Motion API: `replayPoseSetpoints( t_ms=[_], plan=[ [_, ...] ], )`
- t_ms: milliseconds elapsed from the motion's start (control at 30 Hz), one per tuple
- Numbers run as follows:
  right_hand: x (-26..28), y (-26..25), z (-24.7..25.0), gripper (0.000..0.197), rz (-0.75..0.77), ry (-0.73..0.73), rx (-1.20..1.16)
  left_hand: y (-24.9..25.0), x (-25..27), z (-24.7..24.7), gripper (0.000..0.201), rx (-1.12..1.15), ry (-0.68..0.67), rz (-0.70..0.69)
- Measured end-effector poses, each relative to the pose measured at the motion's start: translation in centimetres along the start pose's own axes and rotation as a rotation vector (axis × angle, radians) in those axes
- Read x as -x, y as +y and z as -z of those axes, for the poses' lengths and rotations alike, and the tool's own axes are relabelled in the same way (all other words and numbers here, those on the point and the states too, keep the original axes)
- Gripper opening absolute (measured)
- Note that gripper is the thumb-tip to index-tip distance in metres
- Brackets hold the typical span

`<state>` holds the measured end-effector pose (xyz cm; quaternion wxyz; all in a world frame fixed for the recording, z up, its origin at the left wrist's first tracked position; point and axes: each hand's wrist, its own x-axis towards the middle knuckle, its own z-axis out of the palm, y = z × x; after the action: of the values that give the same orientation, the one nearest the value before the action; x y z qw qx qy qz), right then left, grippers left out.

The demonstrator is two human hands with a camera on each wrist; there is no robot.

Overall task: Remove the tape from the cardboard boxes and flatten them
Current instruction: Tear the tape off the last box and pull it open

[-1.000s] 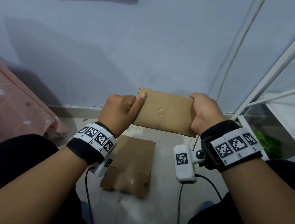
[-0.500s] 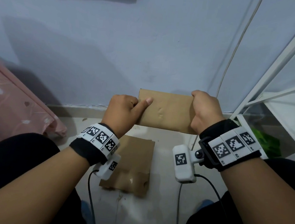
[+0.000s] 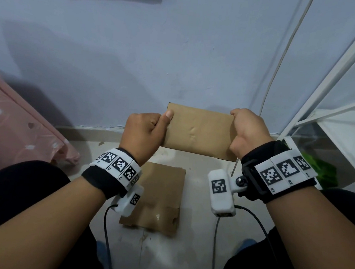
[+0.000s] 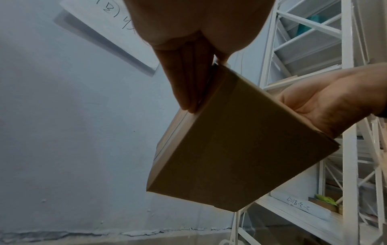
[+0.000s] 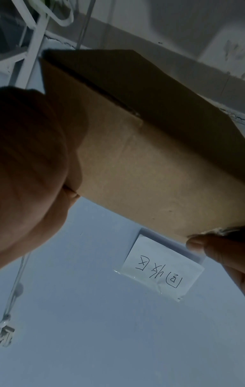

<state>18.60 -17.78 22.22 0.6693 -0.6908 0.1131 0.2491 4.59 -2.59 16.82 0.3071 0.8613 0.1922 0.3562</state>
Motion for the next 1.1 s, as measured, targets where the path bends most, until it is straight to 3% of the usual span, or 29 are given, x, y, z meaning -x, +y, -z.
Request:
replayPoseSetpoints(
  t_ms=[200, 333, 467, 667, 833, 1100],
  plan=[
    [-0.3, 0.3, 0.1, 0.013, 0.033, 0.099, -0.005, -0.1, 0.3, -1.2, 0.053, 0.1, -0.029, 0.151],
    [-0.7, 0.4, 0.2, 0.014, 0.018, 0.106, -0.007, 0.7, 0.1, -1.0, 0.026, 0.092, -0.088, 0.171],
    [-0.9, 0.3, 0.1, 0.016, 0.006, 0.041, -0.023, 0.6, -0.1, -0.3, 0.019, 0.141, -0.016, 0.051],
    [-2.2, -0.2, 0.6, 0.008, -0.008, -0.018, -0.041, 1.0, 0.0, 0.4, 0.024, 0.128, 0.048, -0.051],
    [-2.8, 0.2, 0.6, 0.012, -0.053, -0.057, -0.043, 0.6, 0.1, 0.5, 0.042, 0.115, 0.073, -0.088],
    [-3.0, 1.0, 0.0, 0.017, -0.073, -0.059, -0.066, 0.4, -0.2, -0.2, 0.033, 0.125, 0.172, 0.101]
  ],
)
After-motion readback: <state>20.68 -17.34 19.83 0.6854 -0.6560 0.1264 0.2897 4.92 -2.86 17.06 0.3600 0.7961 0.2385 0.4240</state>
